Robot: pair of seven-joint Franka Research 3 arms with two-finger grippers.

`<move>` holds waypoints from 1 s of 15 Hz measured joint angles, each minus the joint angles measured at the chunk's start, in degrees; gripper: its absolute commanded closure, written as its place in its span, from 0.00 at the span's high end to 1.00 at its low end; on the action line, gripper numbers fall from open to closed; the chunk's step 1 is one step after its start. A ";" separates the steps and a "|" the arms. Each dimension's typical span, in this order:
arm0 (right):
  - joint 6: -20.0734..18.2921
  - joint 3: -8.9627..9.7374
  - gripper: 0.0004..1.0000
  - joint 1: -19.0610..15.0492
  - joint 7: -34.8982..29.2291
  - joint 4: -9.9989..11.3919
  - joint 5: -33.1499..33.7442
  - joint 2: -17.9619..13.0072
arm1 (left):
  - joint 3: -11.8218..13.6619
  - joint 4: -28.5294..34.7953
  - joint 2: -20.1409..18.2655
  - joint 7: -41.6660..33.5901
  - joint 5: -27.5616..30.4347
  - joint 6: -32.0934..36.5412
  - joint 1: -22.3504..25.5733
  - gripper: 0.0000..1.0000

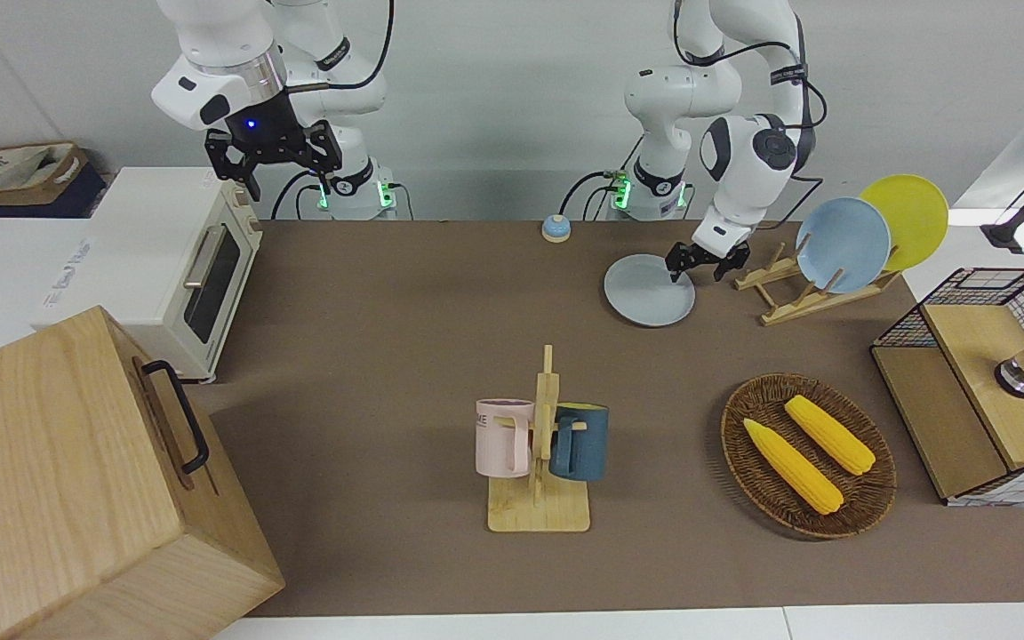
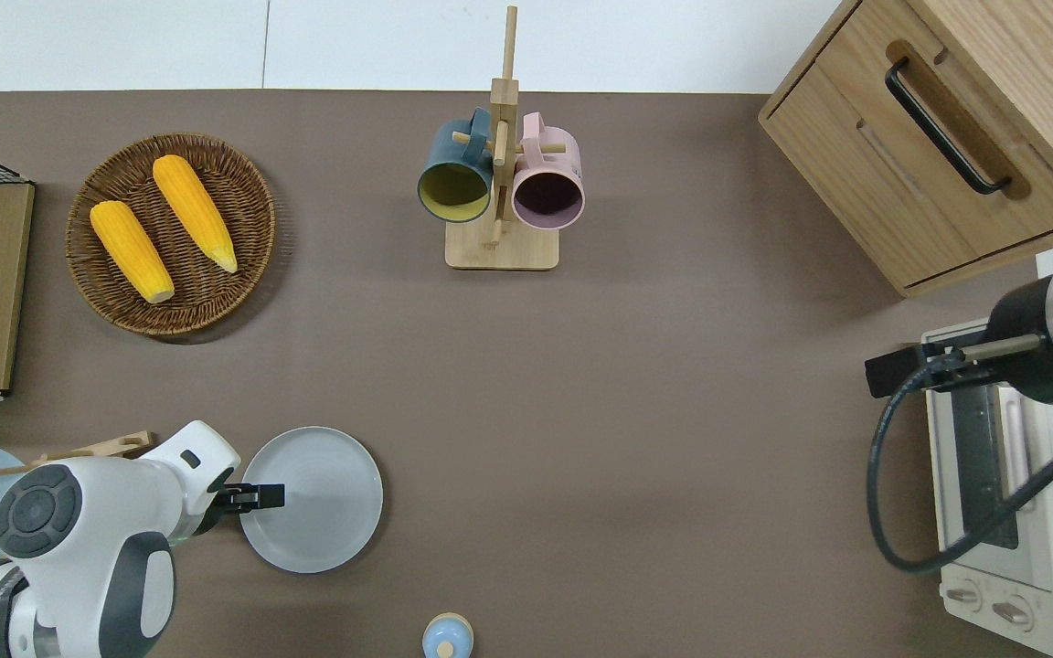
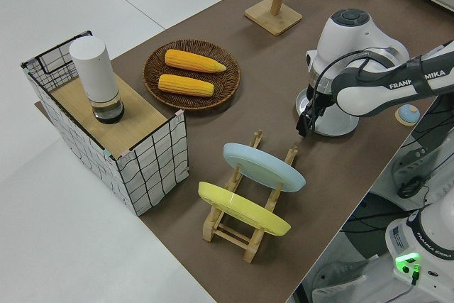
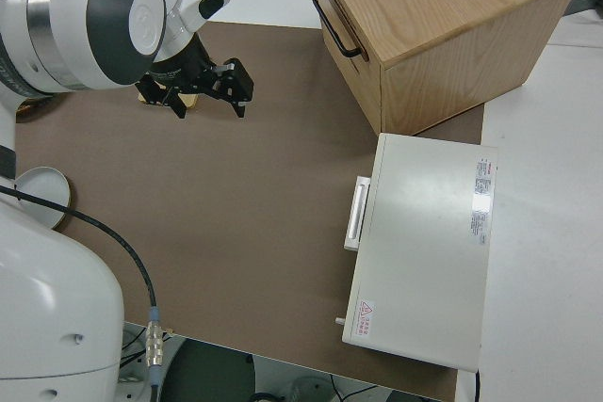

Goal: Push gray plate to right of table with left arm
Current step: 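Lower the left gripper against the gray plate's edge nearest the robot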

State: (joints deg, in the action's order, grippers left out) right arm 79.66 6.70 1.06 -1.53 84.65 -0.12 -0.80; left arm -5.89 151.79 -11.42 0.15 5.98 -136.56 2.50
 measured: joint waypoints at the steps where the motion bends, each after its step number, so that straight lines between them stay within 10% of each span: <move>1: 0.00 0.00 0.98 0.00 0.00 0.00 0.00 0.00 | 0.00 0.00 0.34 0.00 0.00 -0.21 0.00 0.99; 3: 0.00 0.00 0.98 0.00 0.00 0.00 0.00 0.00 | 0.00 0.00 0.54 0.00 0.00 -0.44 0.00 0.90; 10: 0.00 0.00 0.98 0.00 0.00 0.00 0.00 0.00 | 0.04 -0.03 0.88 0.00 -0.14 -0.59 0.04 0.02; 15: 0.00 0.00 0.98 0.00 0.00 0.00 0.00 0.00 | -0.07 -0.02 0.19 -0.06 -0.11 -0.32 -0.05 0.00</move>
State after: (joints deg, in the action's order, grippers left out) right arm 79.66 6.70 1.06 -1.53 84.65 -0.12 -0.80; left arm -5.96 151.76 -11.23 0.09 5.87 -136.88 2.44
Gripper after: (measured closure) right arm 0.013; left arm 0.947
